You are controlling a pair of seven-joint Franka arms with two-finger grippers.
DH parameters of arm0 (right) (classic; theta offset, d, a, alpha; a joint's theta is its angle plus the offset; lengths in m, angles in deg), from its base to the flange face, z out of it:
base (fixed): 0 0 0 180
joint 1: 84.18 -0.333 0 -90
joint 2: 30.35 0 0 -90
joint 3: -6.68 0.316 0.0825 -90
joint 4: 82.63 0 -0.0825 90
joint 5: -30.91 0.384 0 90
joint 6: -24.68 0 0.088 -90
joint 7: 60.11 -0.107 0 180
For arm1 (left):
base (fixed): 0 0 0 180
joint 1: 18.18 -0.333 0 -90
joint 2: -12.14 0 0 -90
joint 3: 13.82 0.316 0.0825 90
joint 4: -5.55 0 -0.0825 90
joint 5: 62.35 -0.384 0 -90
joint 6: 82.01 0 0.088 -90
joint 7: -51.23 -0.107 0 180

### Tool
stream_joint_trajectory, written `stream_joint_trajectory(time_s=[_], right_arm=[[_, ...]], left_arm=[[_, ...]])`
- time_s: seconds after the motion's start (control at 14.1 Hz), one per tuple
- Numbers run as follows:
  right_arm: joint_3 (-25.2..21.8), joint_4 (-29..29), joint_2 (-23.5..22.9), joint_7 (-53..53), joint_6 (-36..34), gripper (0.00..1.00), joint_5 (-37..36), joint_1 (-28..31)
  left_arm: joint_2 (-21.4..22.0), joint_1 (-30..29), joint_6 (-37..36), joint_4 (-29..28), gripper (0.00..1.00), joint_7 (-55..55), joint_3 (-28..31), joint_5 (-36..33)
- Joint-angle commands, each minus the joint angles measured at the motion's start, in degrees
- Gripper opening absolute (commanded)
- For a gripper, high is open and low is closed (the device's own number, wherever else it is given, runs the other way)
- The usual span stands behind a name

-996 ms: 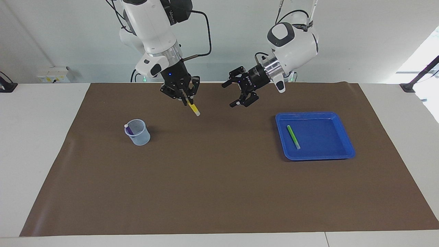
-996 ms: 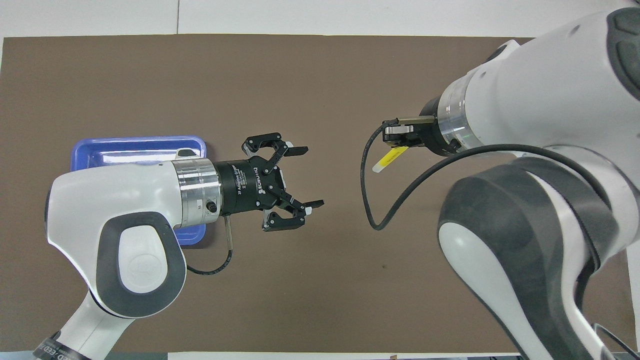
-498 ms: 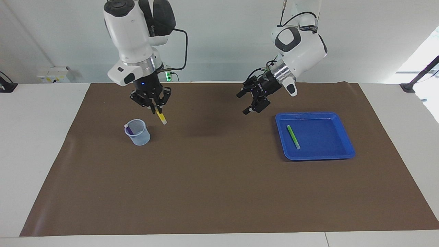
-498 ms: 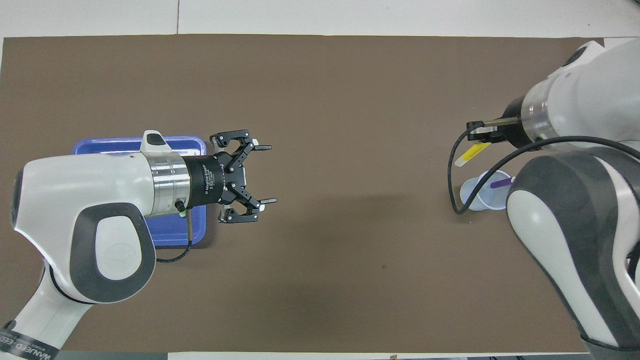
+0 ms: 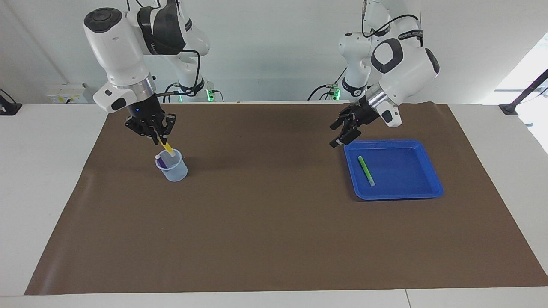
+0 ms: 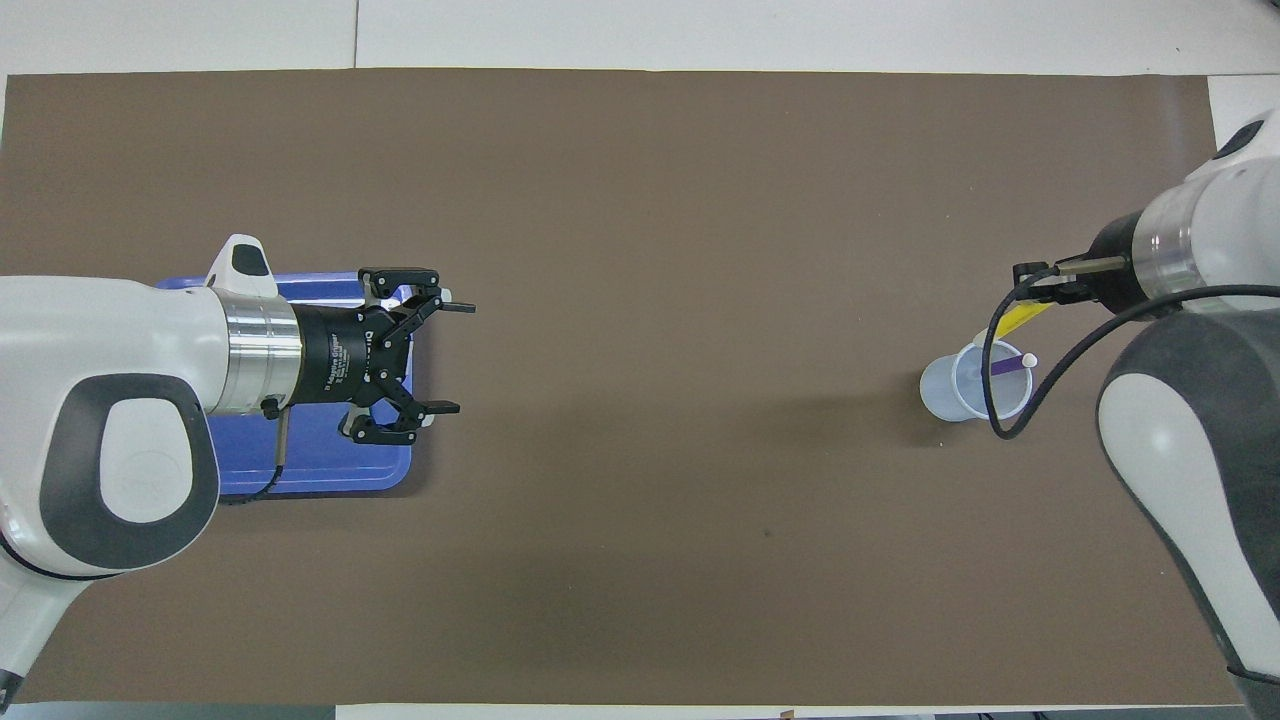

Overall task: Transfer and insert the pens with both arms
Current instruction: 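Carry the yellow pen to the cup while the left gripper returns, then insert the yellow pen into the cup while the left gripper grasps green pen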

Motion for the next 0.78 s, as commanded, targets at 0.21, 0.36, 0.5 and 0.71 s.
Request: stream_joint_trajectory(time_s=[0.21,0.36,0.5,0.71], right_arm=[[0.1,10.14,4.08,1.63,6.42,0.0,0.26,0.18],[0.1,11.56,3.99,1.55,7.66,0.0,0.26,0.18],[0.1,12.26,3.56,1.55,8.01,0.0,0.26,0.26],[0.01,14.72,2.51,1.55,11.96,0.0,0.26,0.35]], left_arm=[[-8.88,-4.83,1.29,3.75,1.0,-29.95,-0.26,-19.17],[-11.09,-4.92,6.11,3.68,1.0,-32.52,-0.26,-22.53],[-13.46,-4.84,8.49,3.85,1.0,-35.77,-0.26,-26.82],[-17.24,-4.22,12.8,3.85,1.0,-36.14,-0.26,-30.87]])
